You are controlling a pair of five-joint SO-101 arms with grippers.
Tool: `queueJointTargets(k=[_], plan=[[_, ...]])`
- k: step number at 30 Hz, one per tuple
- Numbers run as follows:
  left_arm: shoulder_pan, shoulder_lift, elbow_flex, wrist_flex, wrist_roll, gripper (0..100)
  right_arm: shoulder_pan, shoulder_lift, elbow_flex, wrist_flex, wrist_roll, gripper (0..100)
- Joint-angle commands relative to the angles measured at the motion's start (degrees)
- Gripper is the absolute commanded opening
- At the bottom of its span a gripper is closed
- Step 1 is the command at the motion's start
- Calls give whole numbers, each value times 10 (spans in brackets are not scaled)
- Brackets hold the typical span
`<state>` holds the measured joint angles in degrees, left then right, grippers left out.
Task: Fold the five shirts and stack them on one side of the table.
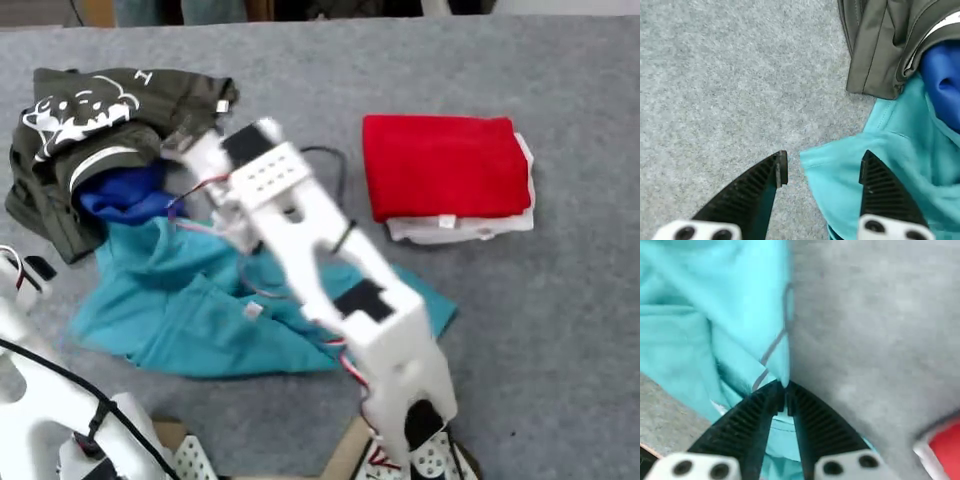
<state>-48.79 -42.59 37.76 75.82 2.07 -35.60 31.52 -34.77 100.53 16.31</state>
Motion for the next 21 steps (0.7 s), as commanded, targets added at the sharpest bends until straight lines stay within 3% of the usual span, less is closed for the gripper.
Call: queueJointTargets(k=[1,6,13,21], plan=[[15,-1,0,-9,-4,250,55,-107,28,6,1,14],[108,-1,26,-8,-2,250,153,-196,114,5,2,14],[313,-1,65,-42,9,248,272,-290,247,3,58,14],[498,1,131,-188,156,250,289,-342,334,-18,62,18]])
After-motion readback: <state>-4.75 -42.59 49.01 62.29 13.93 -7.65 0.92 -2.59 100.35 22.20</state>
